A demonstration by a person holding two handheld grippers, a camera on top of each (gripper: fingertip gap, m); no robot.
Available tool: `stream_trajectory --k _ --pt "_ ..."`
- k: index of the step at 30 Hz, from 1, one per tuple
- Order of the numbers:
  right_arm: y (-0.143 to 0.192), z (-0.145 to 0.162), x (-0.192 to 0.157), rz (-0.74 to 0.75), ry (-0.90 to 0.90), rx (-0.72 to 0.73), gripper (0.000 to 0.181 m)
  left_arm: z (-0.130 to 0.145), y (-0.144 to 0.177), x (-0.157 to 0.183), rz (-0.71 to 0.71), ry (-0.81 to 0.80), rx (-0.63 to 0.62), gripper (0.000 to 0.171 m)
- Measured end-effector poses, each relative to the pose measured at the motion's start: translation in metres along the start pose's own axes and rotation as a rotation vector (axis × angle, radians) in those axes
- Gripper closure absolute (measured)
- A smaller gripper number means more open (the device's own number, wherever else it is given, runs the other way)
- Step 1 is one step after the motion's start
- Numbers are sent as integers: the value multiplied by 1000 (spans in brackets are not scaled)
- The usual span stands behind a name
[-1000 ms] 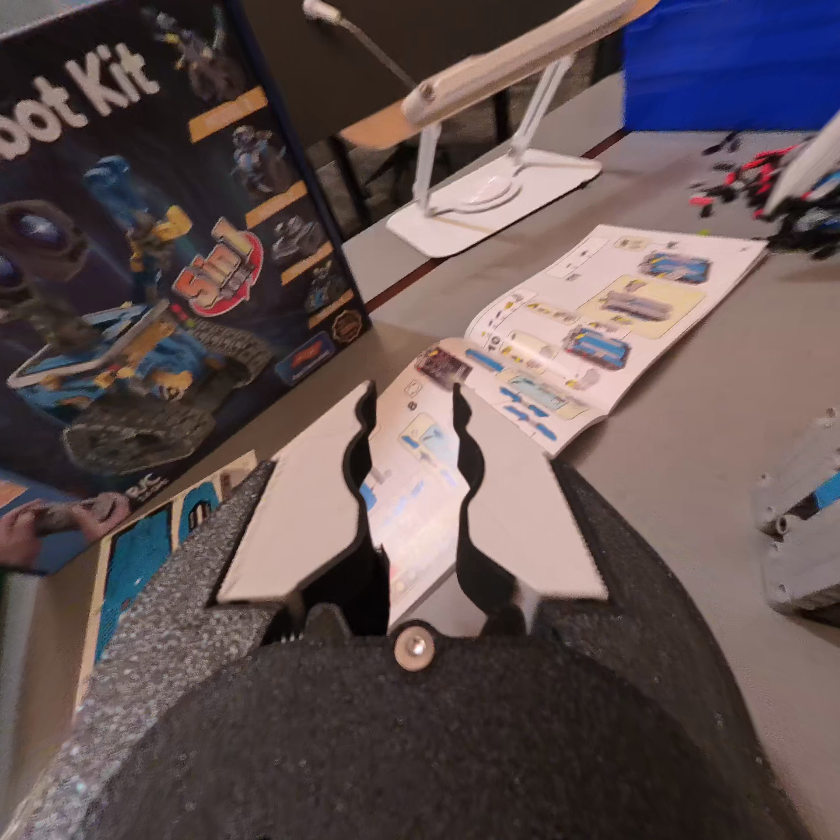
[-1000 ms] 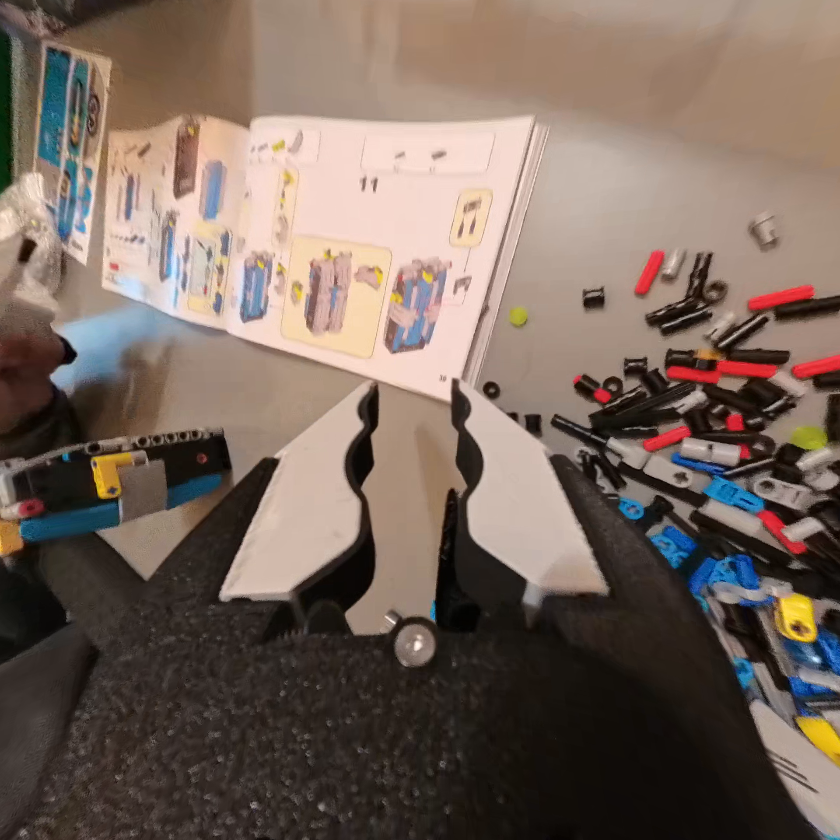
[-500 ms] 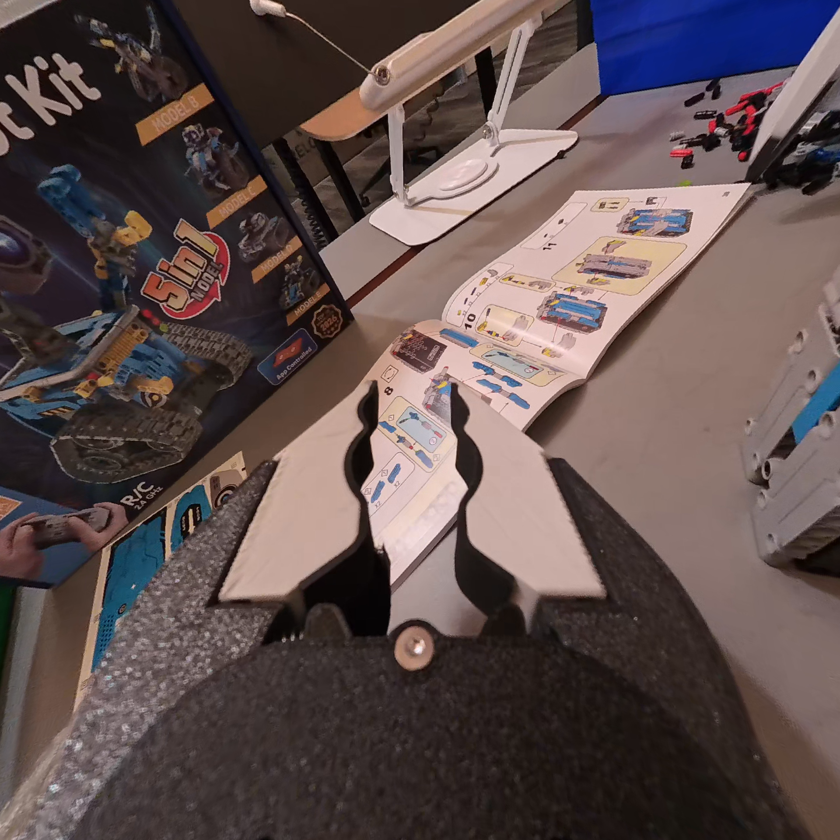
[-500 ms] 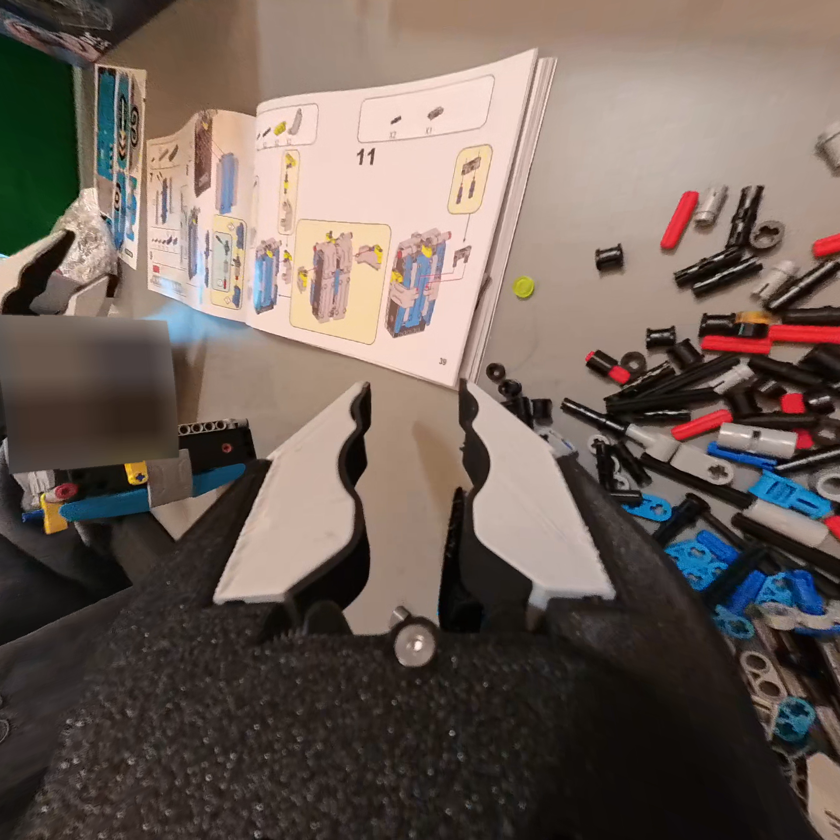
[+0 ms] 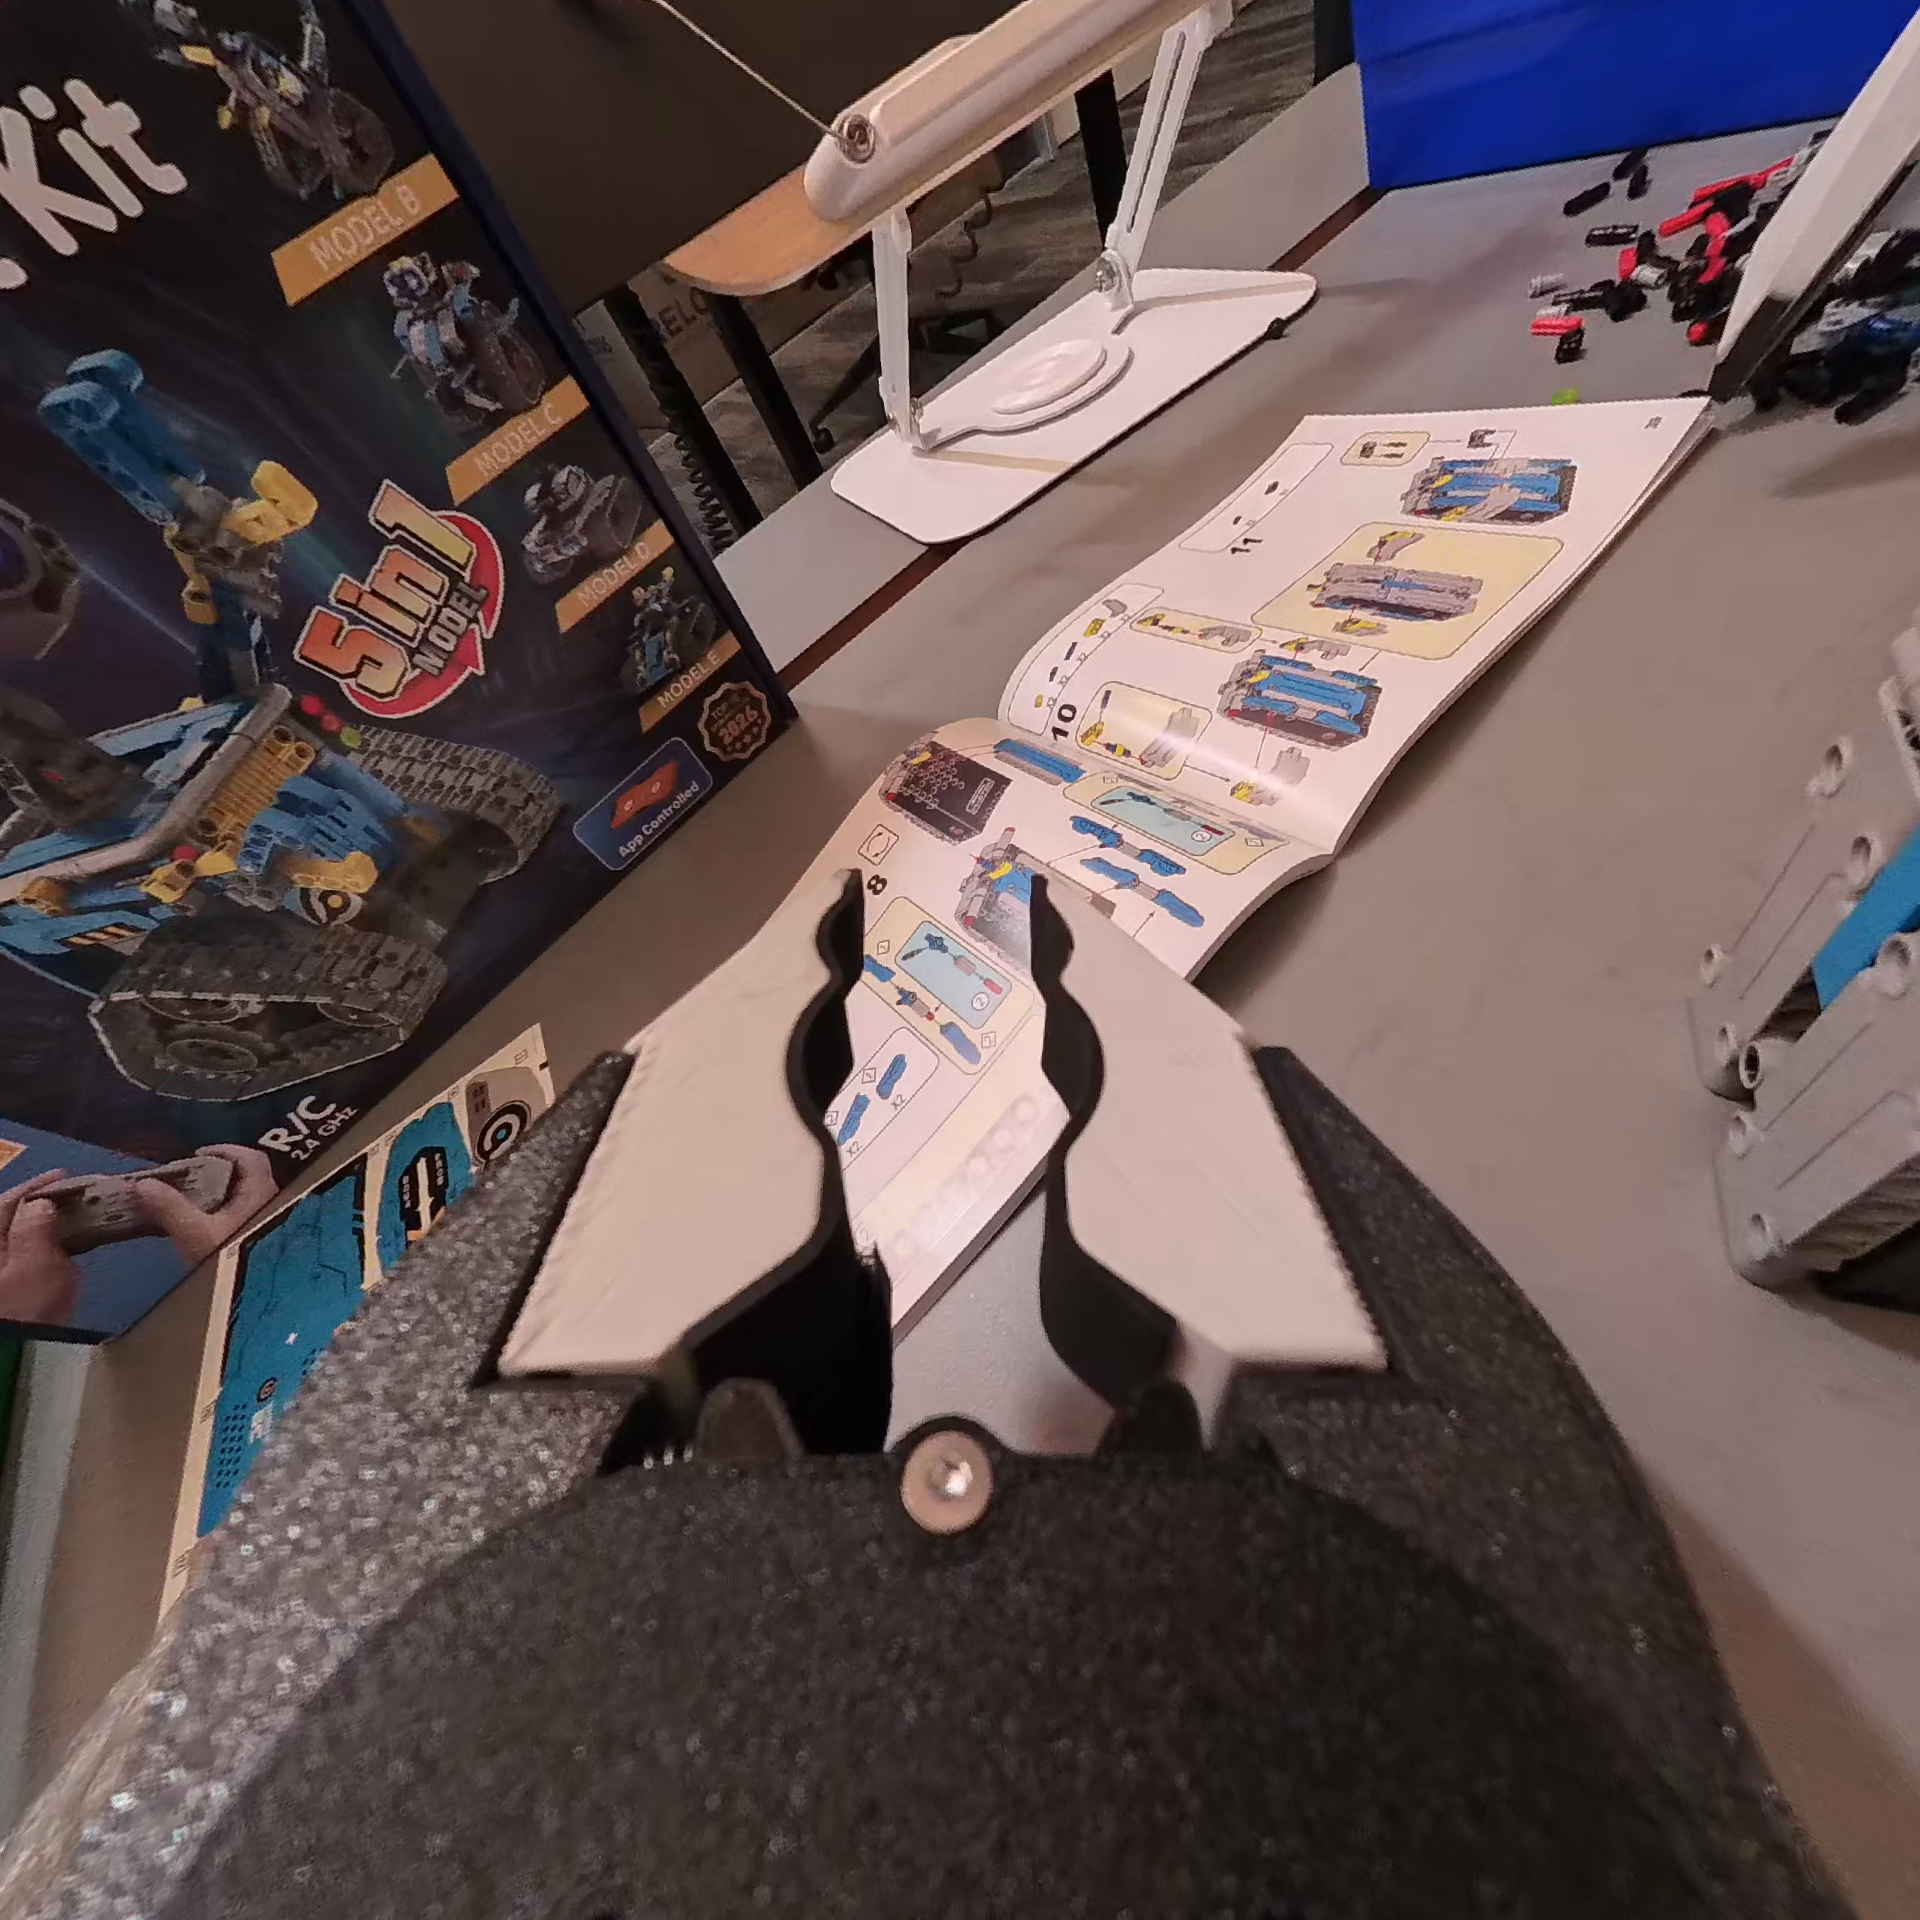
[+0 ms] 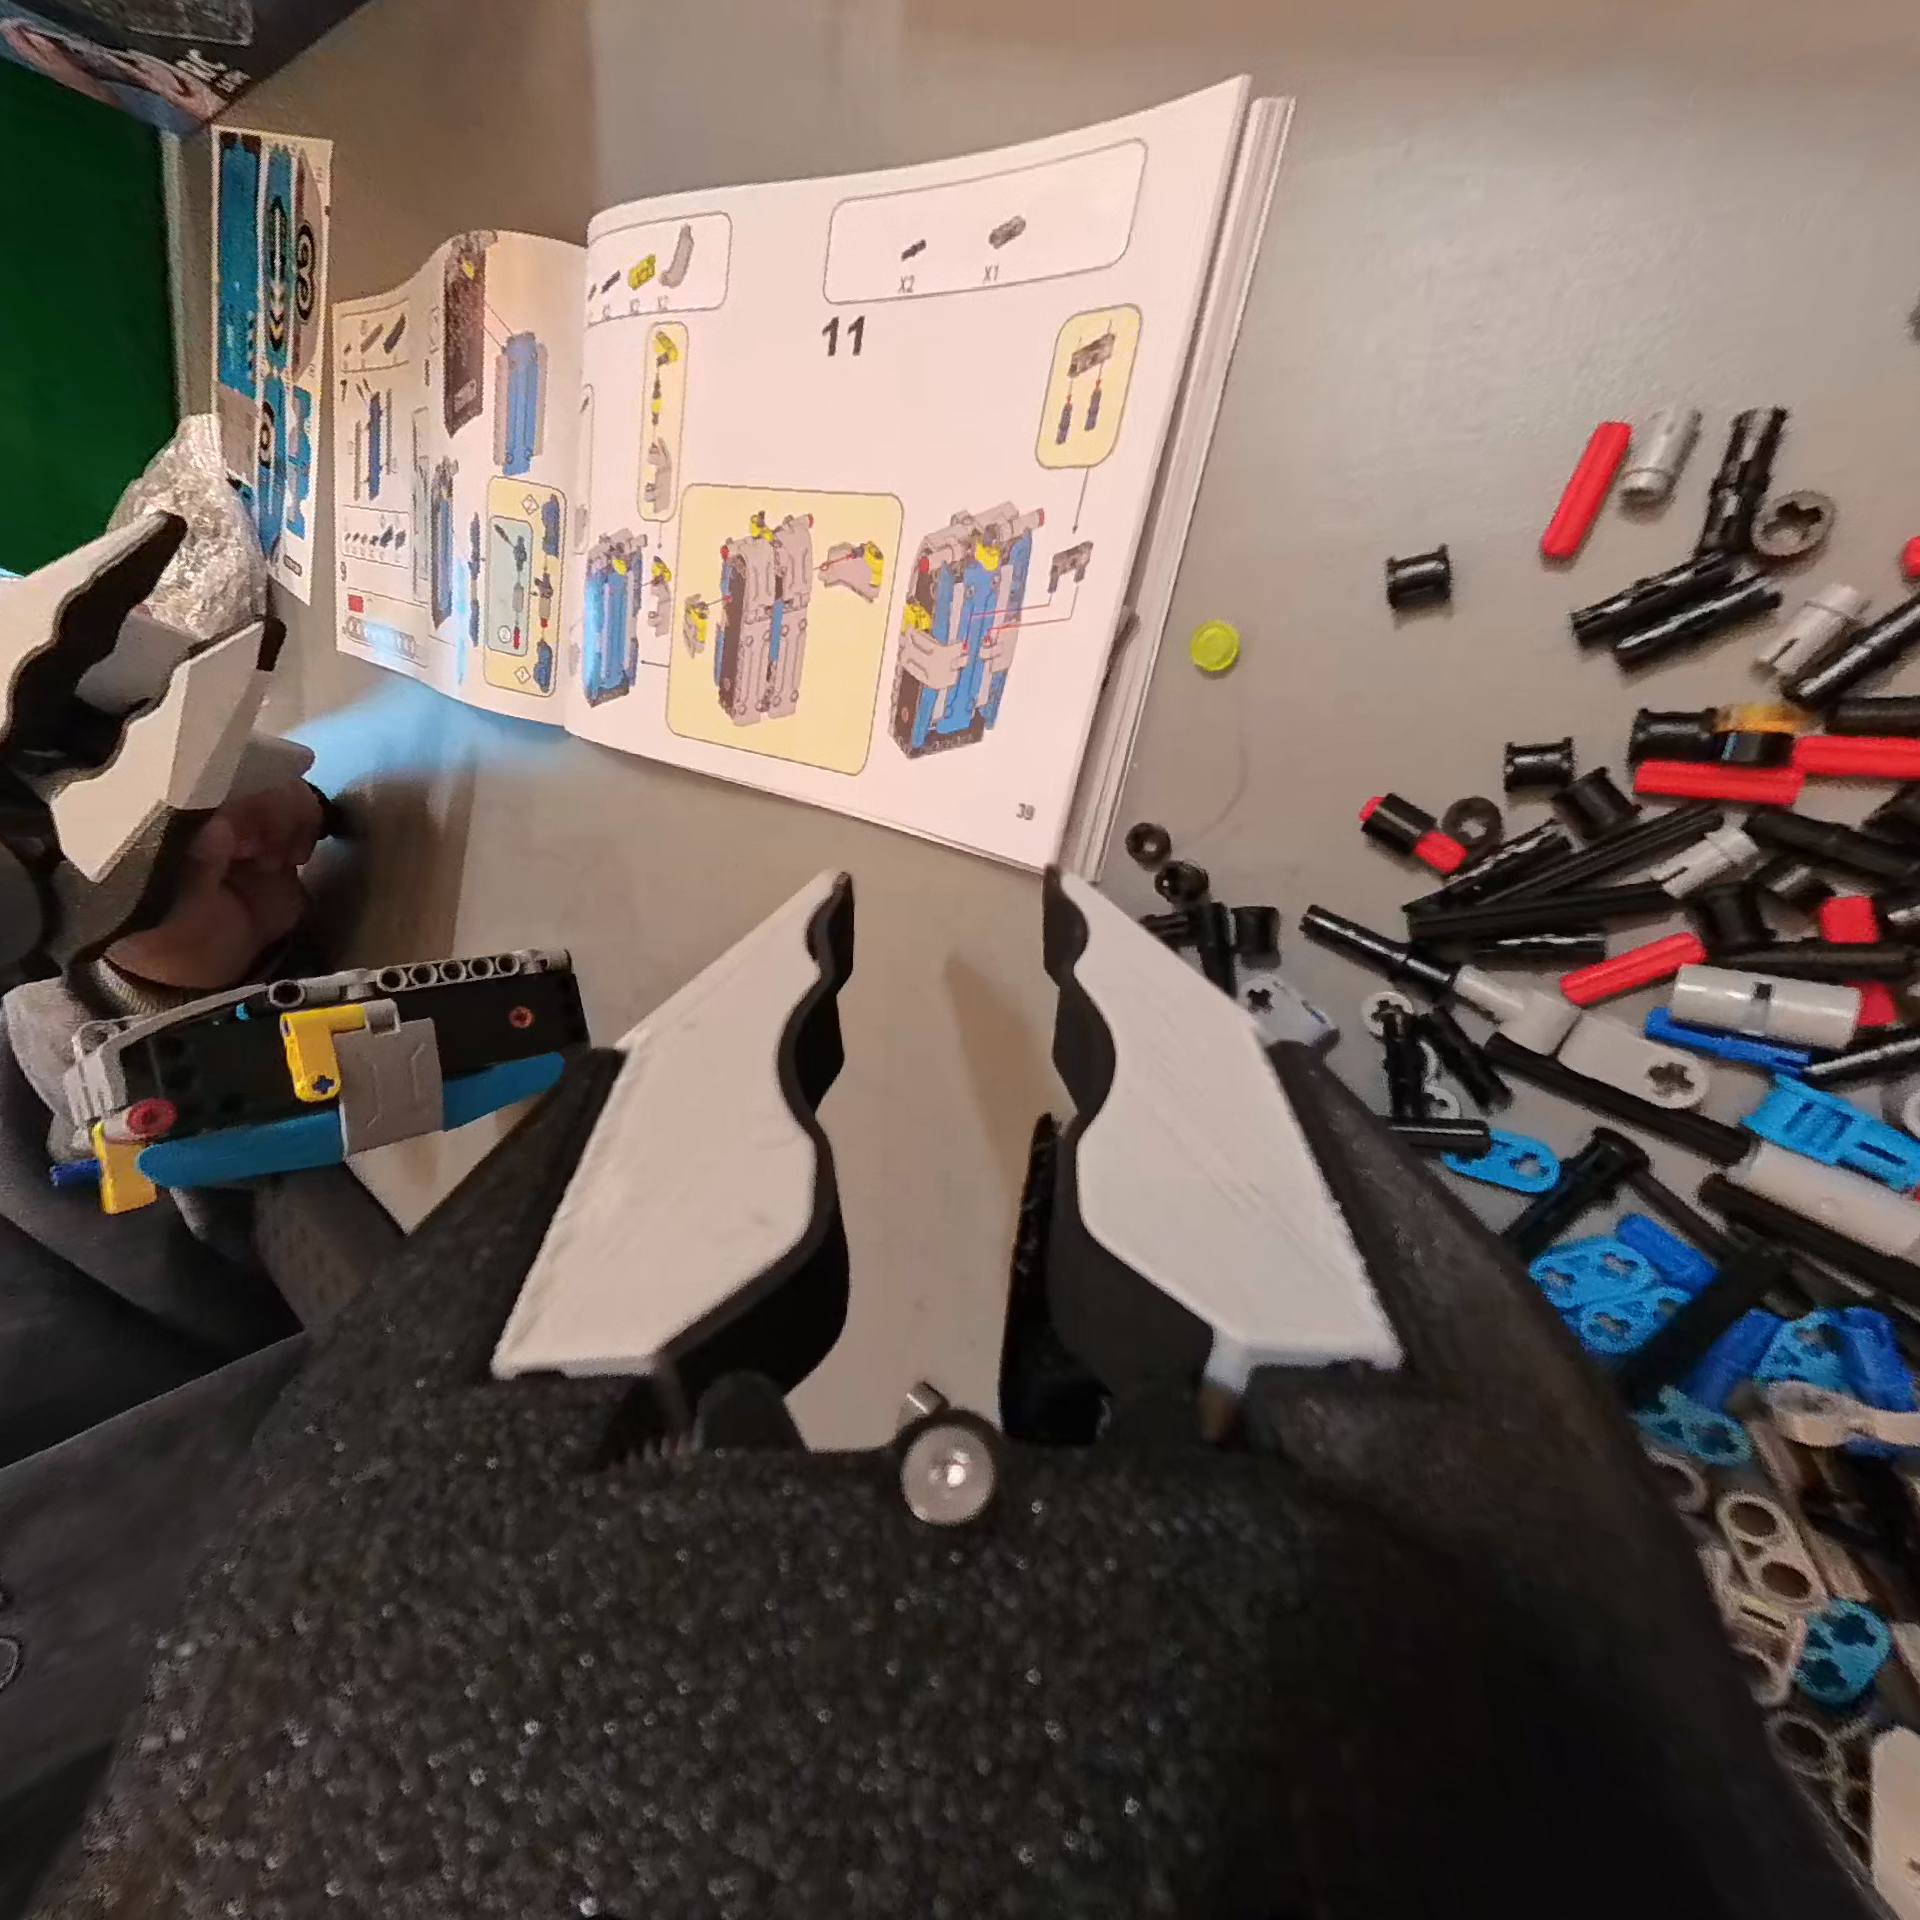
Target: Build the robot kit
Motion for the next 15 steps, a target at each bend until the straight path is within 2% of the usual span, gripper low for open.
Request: stream_trajectory --k 10,15 --pt "-1 -8 -4 -40 1 37 144 1 -1 3 1 -19 -8 140" --pt "-13 -16 -10 -94 5 47 142 1 -1 3 2 -20 -11 140"
Point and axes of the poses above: each gripper's, where its closed fingertips meet, y back along the fingers, z out of its underside, x = y × z across the jaws, the point moved 1 cm from there along y, back along the fingers, and after that the axes turned 9 degrees about -x, right-handed, at the moved point
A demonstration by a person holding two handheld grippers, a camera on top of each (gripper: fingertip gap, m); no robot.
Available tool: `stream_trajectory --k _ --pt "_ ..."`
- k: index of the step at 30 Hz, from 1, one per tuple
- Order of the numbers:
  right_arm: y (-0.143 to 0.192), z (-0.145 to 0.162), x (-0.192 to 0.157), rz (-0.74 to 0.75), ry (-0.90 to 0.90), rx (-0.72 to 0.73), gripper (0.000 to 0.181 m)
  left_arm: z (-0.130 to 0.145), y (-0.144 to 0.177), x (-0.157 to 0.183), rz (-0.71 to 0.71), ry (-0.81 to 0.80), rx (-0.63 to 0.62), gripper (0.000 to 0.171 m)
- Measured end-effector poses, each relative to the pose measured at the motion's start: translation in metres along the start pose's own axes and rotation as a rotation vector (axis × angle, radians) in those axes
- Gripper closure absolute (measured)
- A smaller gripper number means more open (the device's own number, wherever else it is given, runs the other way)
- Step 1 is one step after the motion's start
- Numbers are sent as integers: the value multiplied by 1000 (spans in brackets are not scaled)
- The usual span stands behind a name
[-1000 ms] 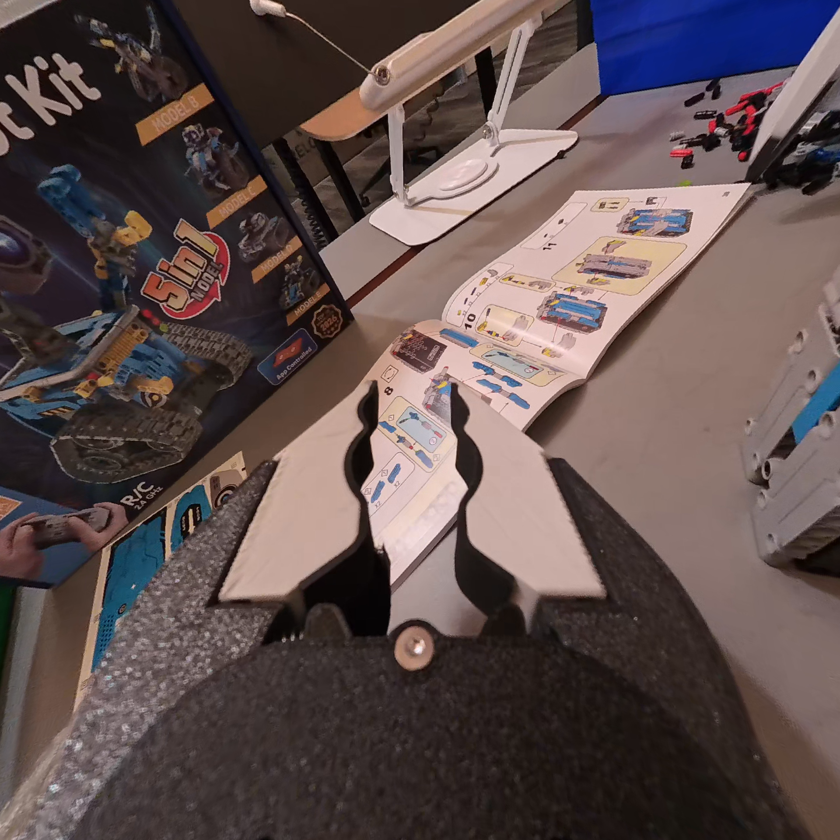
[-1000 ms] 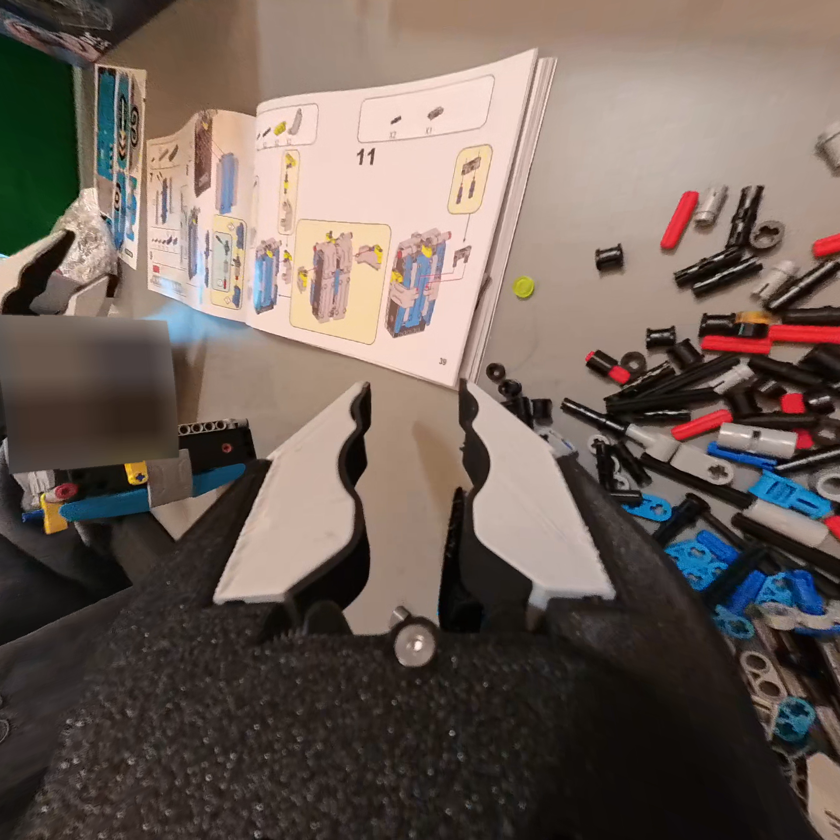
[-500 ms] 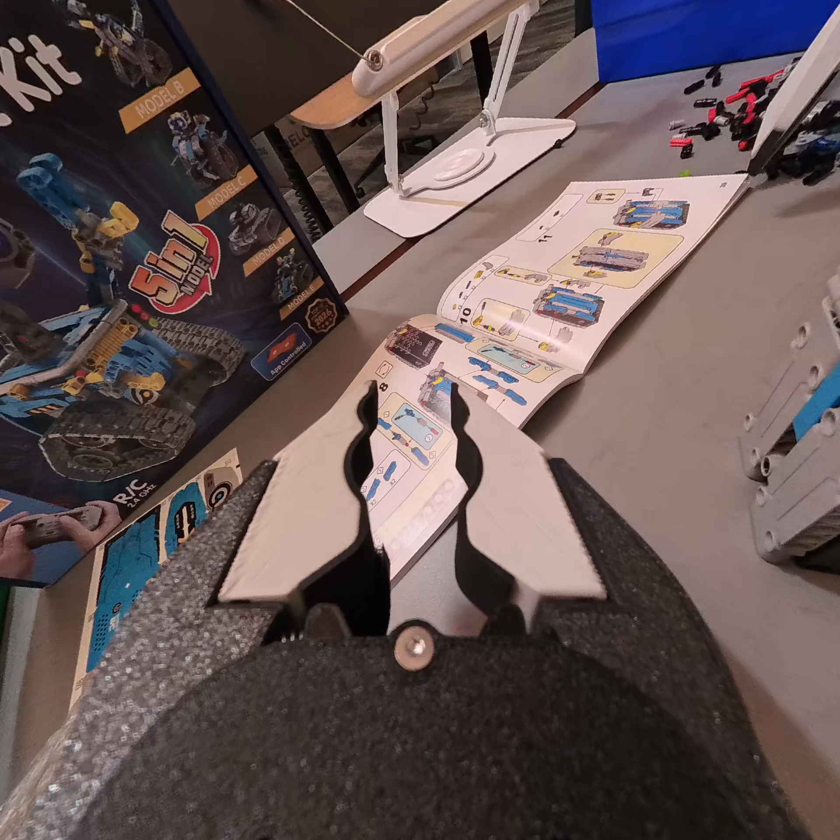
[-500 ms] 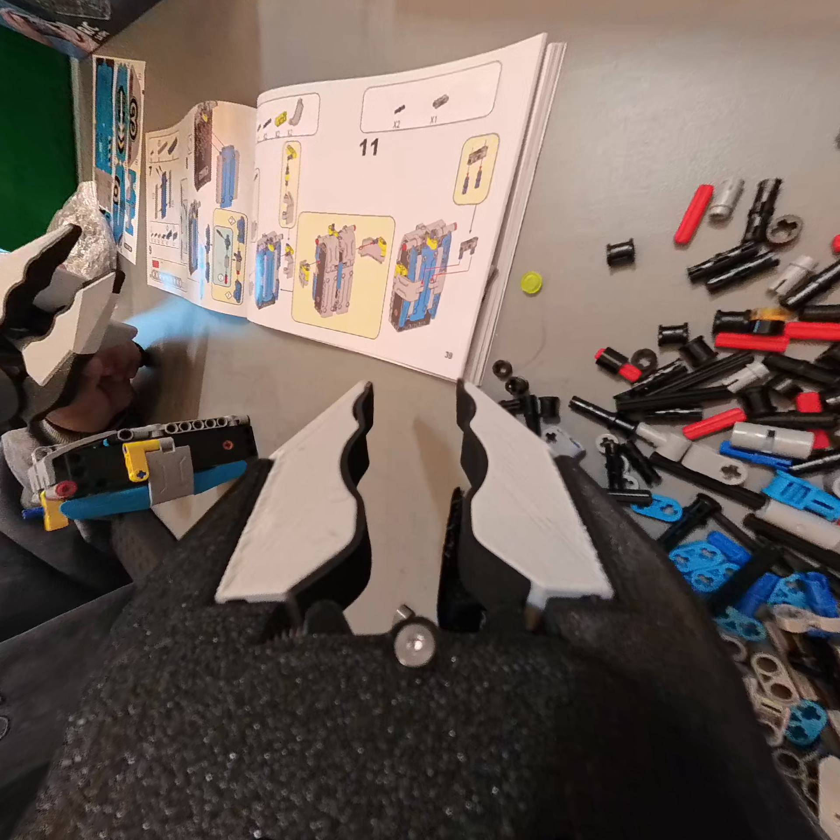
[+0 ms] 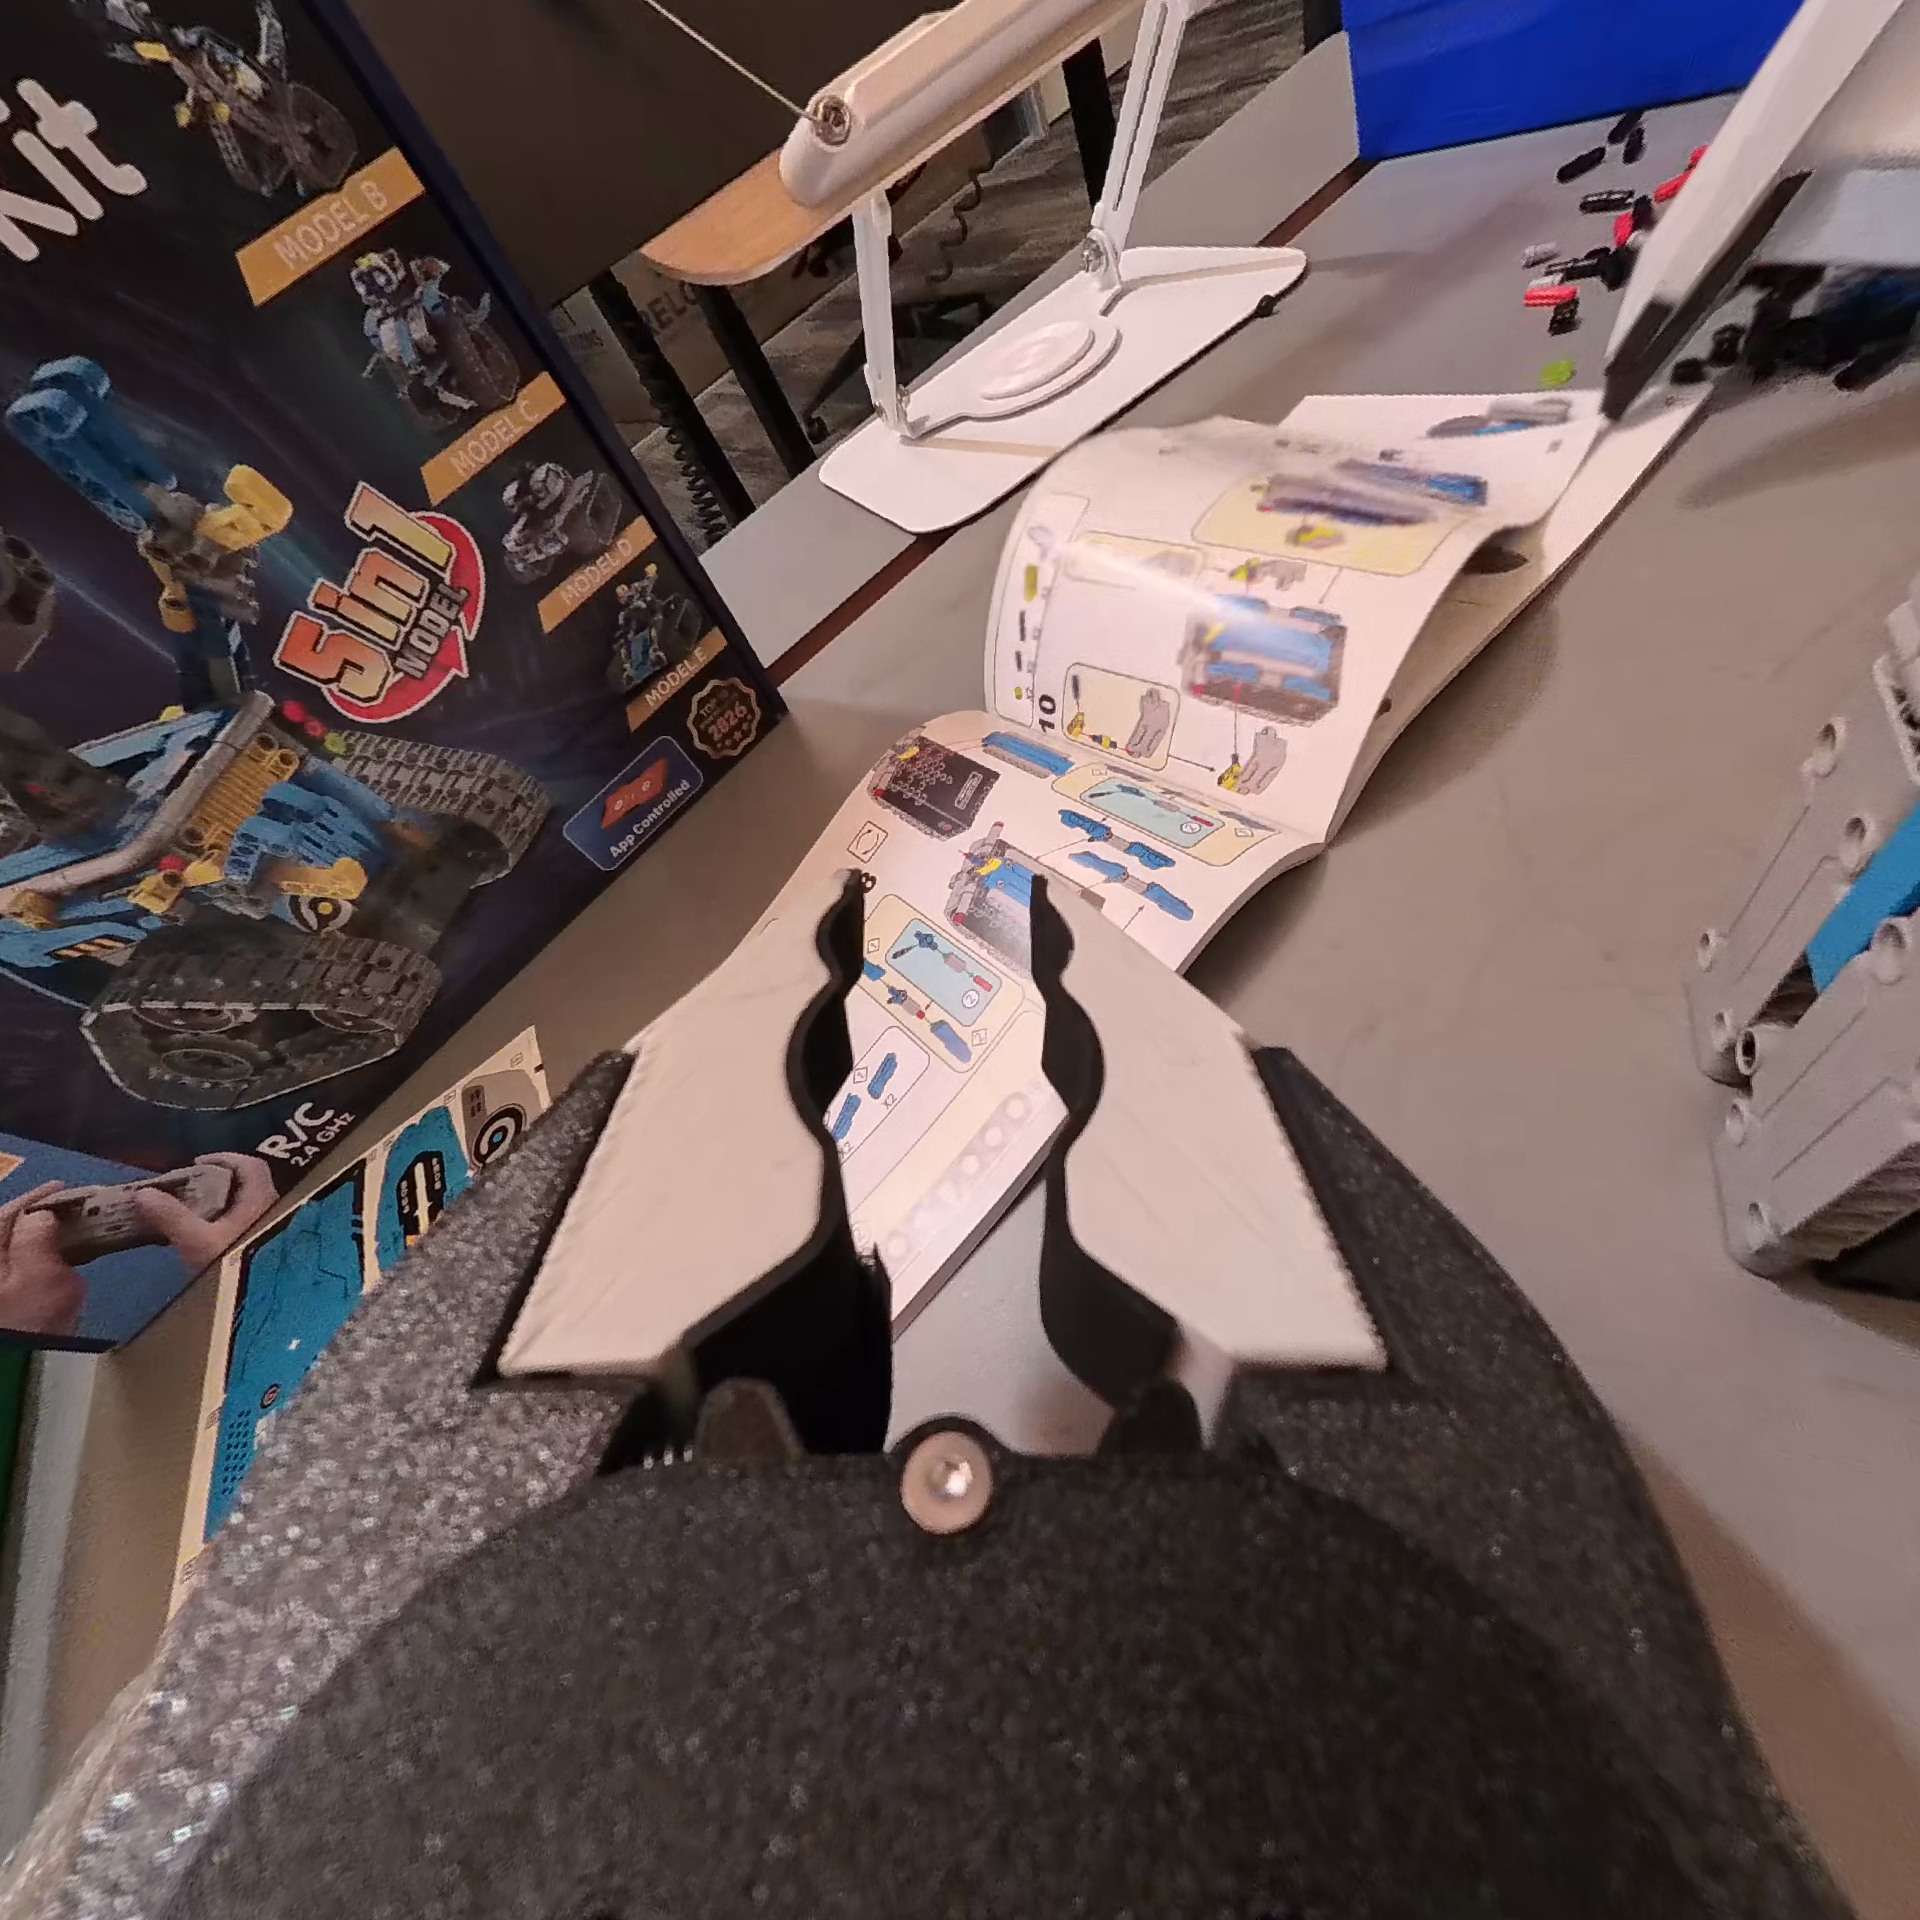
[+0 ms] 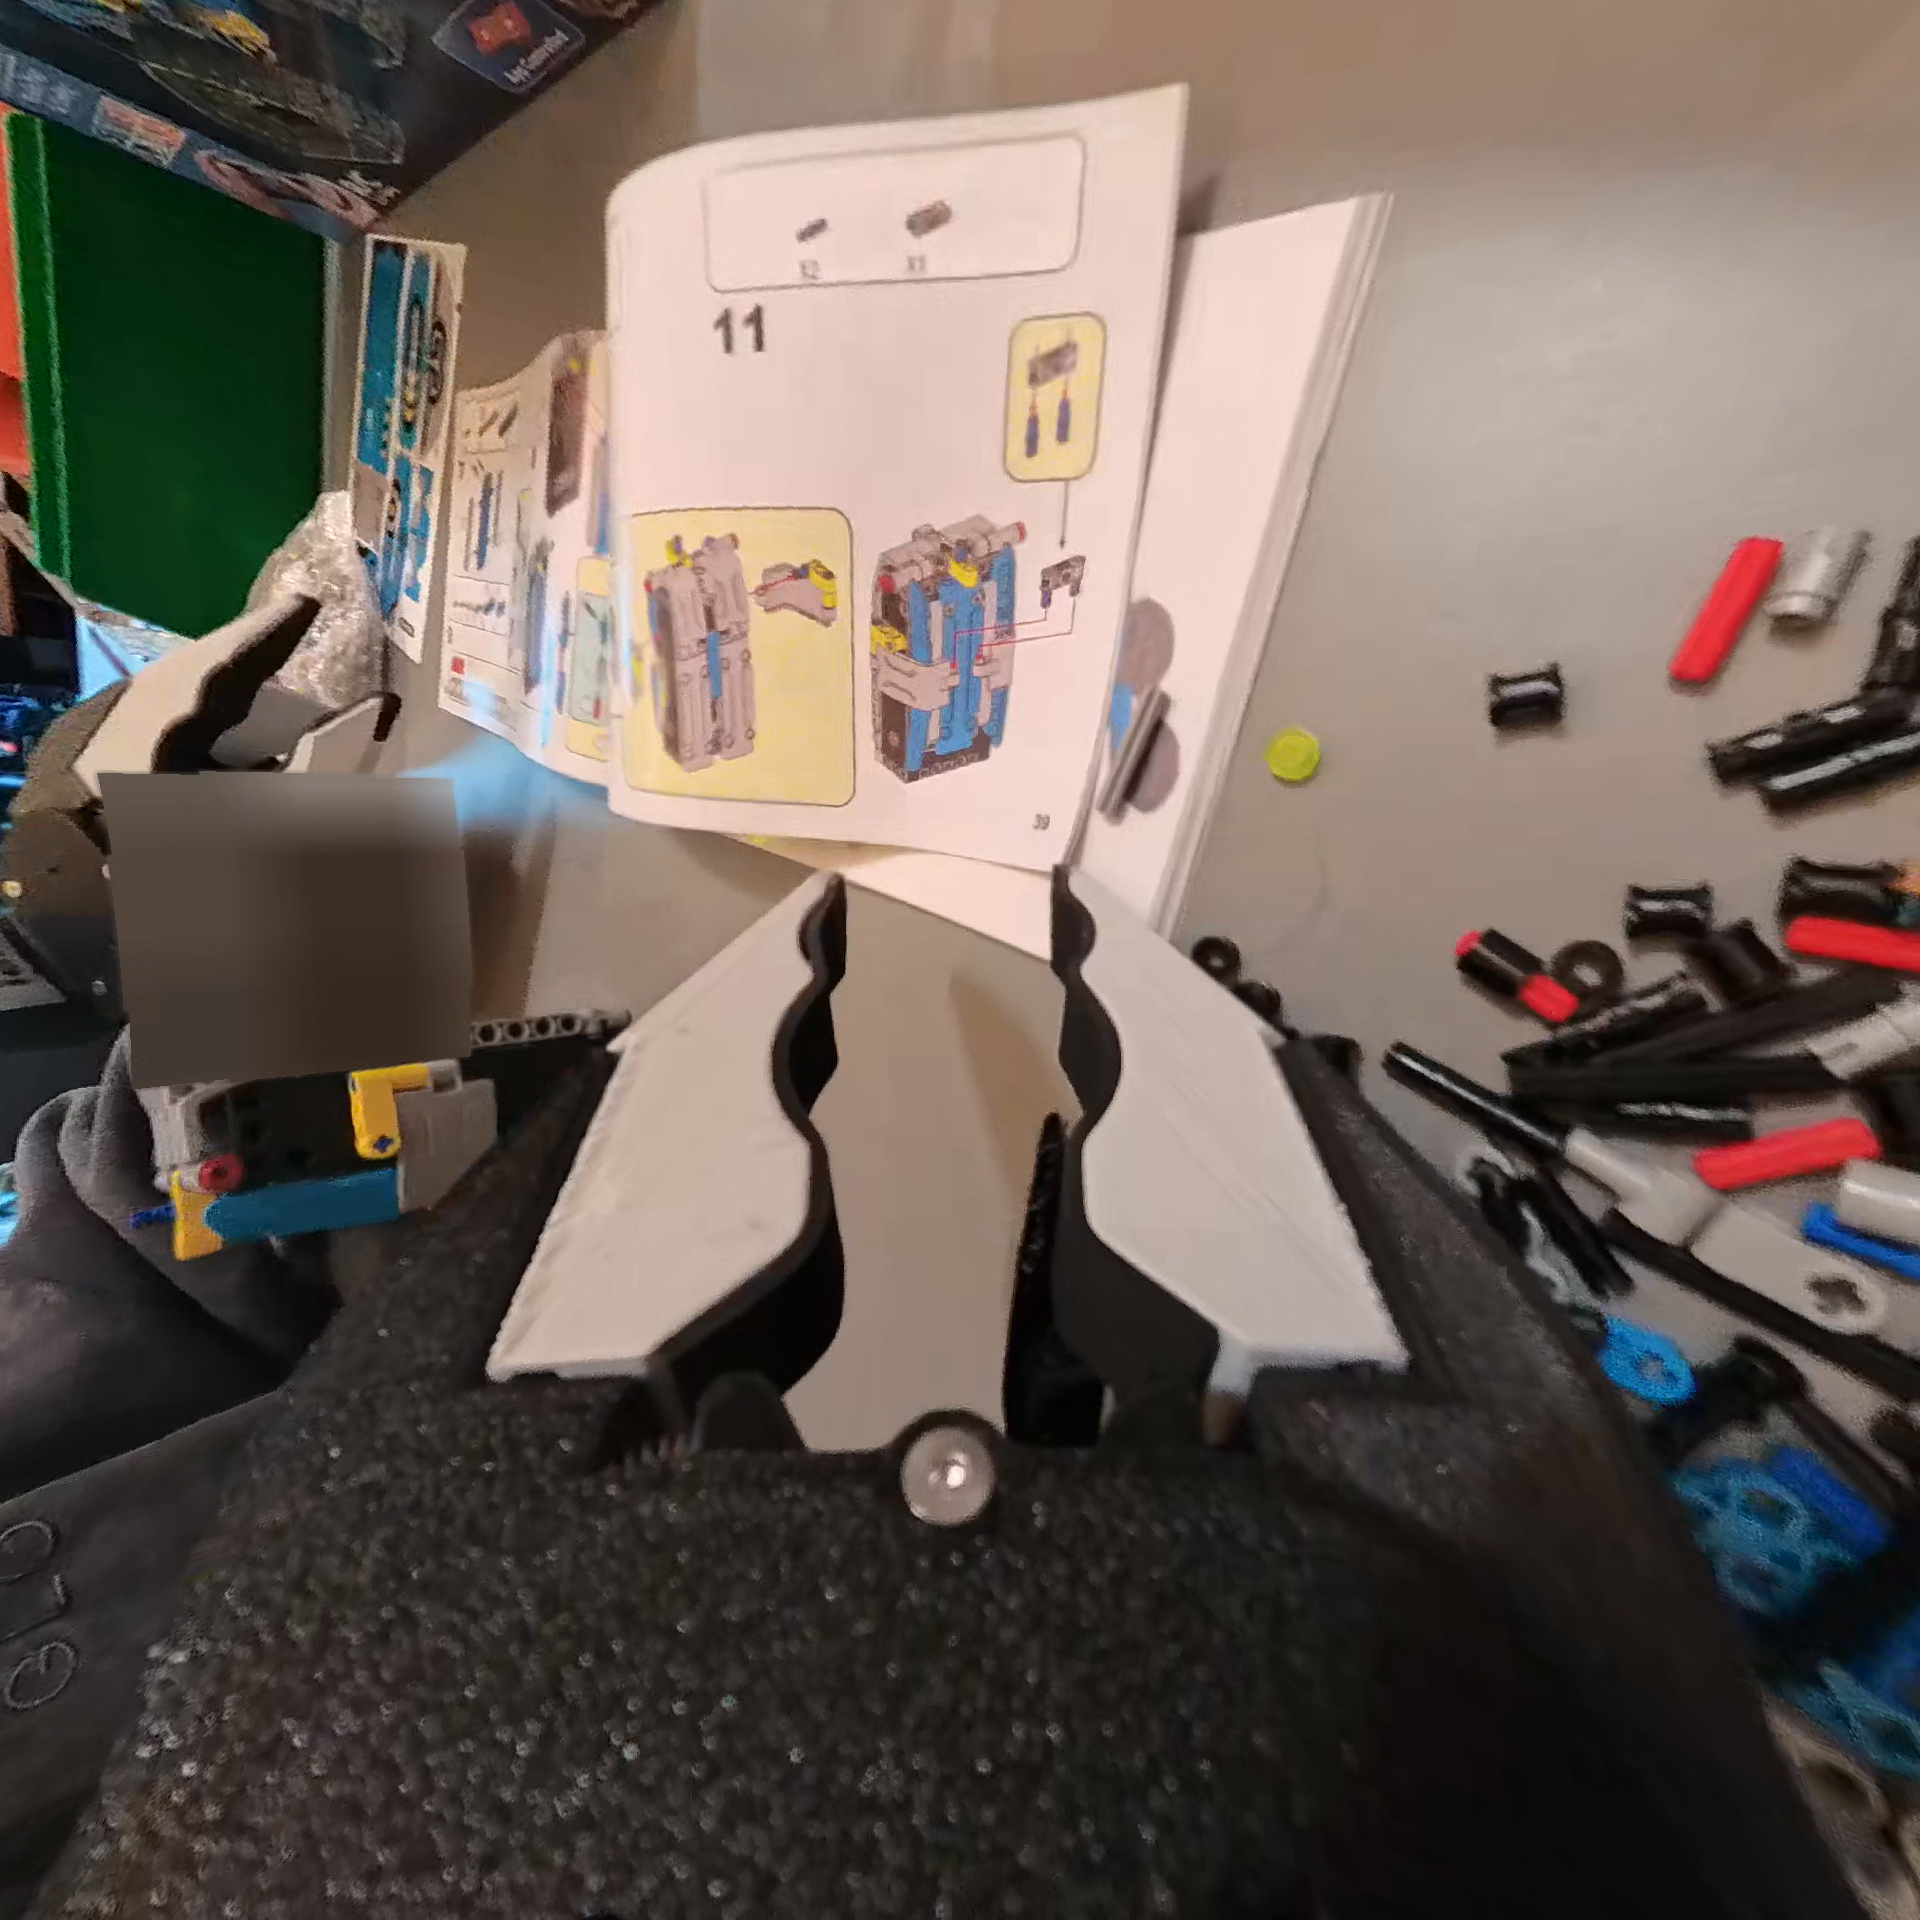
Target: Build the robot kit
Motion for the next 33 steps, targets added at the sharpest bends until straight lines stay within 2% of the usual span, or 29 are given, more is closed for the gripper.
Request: stream_trajectory --k 9,12,18,19,21,22,25,27,29,30,32,33 --pt "-28 -15 -31 -164 27 26 139 1 -2 2 27 8 -13 140" --pt "-41 -17 -45 -210 52 19 138 0 -2 5 87 59 -11 140" --pt "-49 -33 -106 -440 162 96 126 -7 -2 13 291 207 3 140" --pt "-48 -34 -120 -492 194 108 123 -9 -1 19 362 224 8 137" --pt "-48 -35 -147 -554 264 139 117 -10 1 30 479 234 -3 107" --pt "-50 -33 -161 -572 318 143 115 -8 -2 28 468 228 -17 103" --pt "-52 -13 -205 -645 500 76 108 -16 -6 22 412 199 25 105" --pt "-36 -4 -220 -707 585 31 113 -23 -11 15 369 214 49 108" --pt "-12 -10 -209 -637 626 66 119 -28 -17 9 355 273 61 121" --pt "0 -20 -191 -537 619 113 121 -30 -19 7 366 315 63 129" --pt "17 -46 -126 -201 547 228 126 -32 -21 6 417 392 72 142" --pt "22 -54 -86 -17 500 251 135 -33 -21 6 442 423 82 146"
Point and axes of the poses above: each gripper's, where its closed fingertips meet, y back along the fingers, z out of its underside, x = y × z across the jaws, the point moved 1 cm from there along y, back along the fingers, and after that the axes turned 9 degrees about -x, right-handed, at the moved point
